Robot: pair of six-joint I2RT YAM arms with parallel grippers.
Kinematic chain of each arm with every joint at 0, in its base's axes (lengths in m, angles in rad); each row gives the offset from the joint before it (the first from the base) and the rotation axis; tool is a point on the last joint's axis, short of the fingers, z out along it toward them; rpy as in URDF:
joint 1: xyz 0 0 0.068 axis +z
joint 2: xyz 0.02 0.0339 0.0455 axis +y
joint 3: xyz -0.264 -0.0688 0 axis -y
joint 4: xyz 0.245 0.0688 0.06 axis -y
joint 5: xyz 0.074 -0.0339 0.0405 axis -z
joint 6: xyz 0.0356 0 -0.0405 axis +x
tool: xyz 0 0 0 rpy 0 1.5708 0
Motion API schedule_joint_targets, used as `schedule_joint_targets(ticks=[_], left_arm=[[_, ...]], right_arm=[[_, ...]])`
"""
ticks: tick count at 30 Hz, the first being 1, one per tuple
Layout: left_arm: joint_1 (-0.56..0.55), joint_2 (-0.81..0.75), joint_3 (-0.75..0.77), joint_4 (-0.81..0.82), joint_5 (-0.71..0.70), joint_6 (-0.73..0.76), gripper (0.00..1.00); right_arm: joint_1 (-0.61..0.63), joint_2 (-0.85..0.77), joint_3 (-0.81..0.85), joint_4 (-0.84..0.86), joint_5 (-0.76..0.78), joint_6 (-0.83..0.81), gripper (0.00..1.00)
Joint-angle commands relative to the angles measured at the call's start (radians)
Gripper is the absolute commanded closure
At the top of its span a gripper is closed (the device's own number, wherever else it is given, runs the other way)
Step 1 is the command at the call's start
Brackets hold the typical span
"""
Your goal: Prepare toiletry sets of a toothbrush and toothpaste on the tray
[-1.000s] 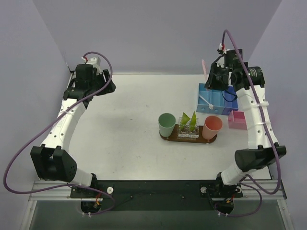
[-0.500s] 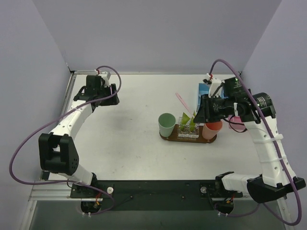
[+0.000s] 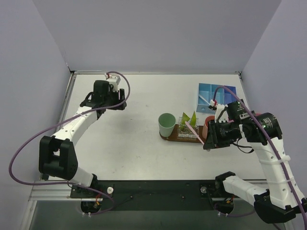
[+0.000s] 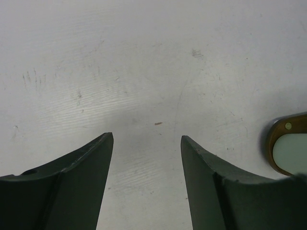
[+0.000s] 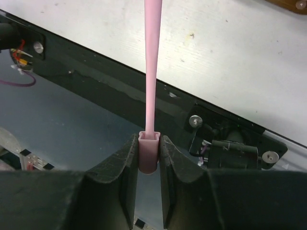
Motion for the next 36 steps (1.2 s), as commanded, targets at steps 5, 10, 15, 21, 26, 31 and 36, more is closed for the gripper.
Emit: schedule_joint_targets(ticks=[5,10,15,21,26,31,36], left_arm=[[-0.073,-0.009,0.015,0.031,-0.018,0.055,0.31],[-0.073,-0.031,-0.005,0.058,-0.018,0.053,0.31],[-0.07,-0.032,-0.005,0.057,-0.027,0.055,0.31],[-0.067,-0.054,-0.018,0.065,-0.061,0.075,0.3],[-0.059,-0.057,-0.015,0.065,-0.054,0.076,0.3],[-0.059,-0.06,-0.013,0.061,-0.049,0.078,0.31],[-0.056,-0.063,-0.011,0.06,-0.054,0.083,0.31]], right_arm=[[0.019,-0.012,-0.103,-0.139,0.139,0.012,1.0],[0.032,0.002,-0.144,-0.146,0.188,0.013,1.0],[0.03,0.034,-0.163,-0.135,0.209,0.019,1.0],[0.027,0.085,-0.186,-0.092,0.219,0.021,1.0],[0.022,0.126,-0.183,-0.064,0.217,0.016,1.0],[0.018,0.158,-0.17,-0.049,0.223,0.018,1.0],[0.012,0.177,-0.149,-0.031,0.223,0.019,1.0]])
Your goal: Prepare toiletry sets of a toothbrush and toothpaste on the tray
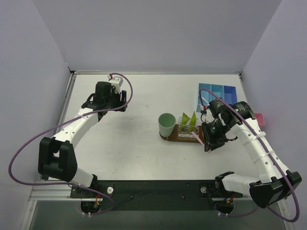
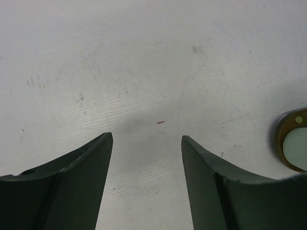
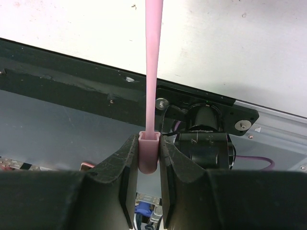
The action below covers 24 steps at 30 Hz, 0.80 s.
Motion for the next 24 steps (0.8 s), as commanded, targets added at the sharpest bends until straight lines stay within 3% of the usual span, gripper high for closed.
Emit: schedule_joint_targets(ticks=[1,24], left_arm=[[0.007,-0.041,0.01,0.037,-0.004,0.016,0.3],[0.007,-0.046,0.012,0.03,-0.021,0.028,0.3]], right_arm=[[-0.011,0.023,0.031,-0.034,0.026,0.008,1.0],[-0.038,0.134,0.083,0.024,0.02,-0.03,1.0]])
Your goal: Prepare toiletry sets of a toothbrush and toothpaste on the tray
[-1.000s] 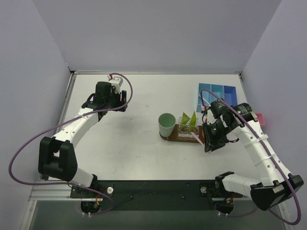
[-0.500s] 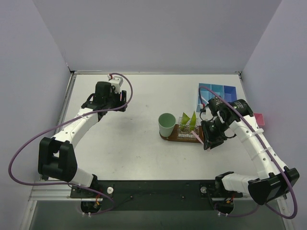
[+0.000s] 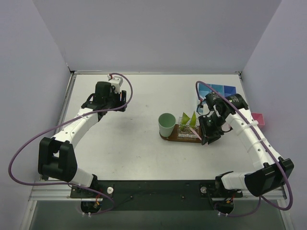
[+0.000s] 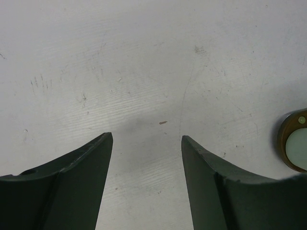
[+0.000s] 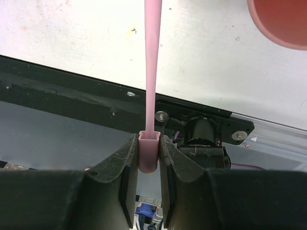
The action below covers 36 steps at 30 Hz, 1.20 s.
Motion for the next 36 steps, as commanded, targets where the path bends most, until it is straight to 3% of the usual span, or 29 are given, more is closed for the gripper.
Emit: schedule_joint_targets(ticks=[1,36], left_arm=[[0.008,-0.043,0.01,0.029,-0.015,0.02,0.3],[0.008,-0.042,0.013,0.018,-0.038,0.04,0.3]], right_arm=[[-0.01,0.019,0.026,-0.025,0.014,-0.018,1.0],[-0.002,0.211,0.028,0.091,0.051,-0.059,1.0]])
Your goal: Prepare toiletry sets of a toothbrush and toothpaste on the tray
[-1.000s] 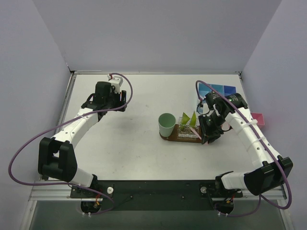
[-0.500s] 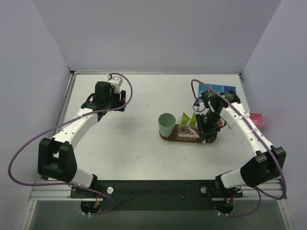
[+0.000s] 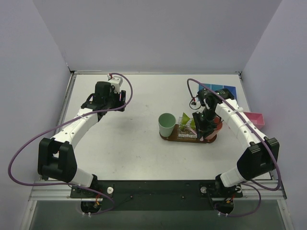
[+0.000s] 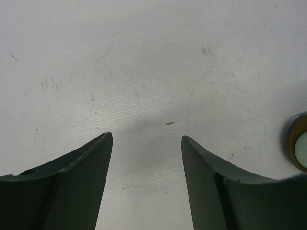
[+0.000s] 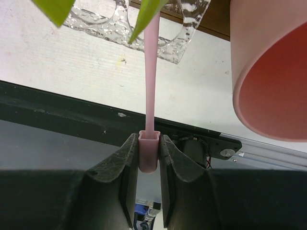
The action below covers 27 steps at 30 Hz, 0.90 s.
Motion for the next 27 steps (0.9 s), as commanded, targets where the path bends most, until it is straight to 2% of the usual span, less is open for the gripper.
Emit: schedule_joint_targets(ticks=[1,7,22,27], left_arm=[[0.008,-0.035,0.015,0.017,-0.011,0.017,0.3],[0.008,-0.037,0.015,0.017,-0.012,0.017,0.3],[0.006,-0.037,0.015,0.014,-0.015,0.017,0.3],[0.008,-0.038,0.015,0.014,-0.015,0.019,0.29]], right_arm=[[0.008,0.029,0.031,-0.017,0.029,-0.009,1.0],[0.011,0.054,0.04,-0.002,0.031,-0.009,0.96],[0.013,0.063,0.054,0.001,0.035,-0.006,0.74],[0.013,0.057,0.063,-0.001,0.035,-0.004,0.71]])
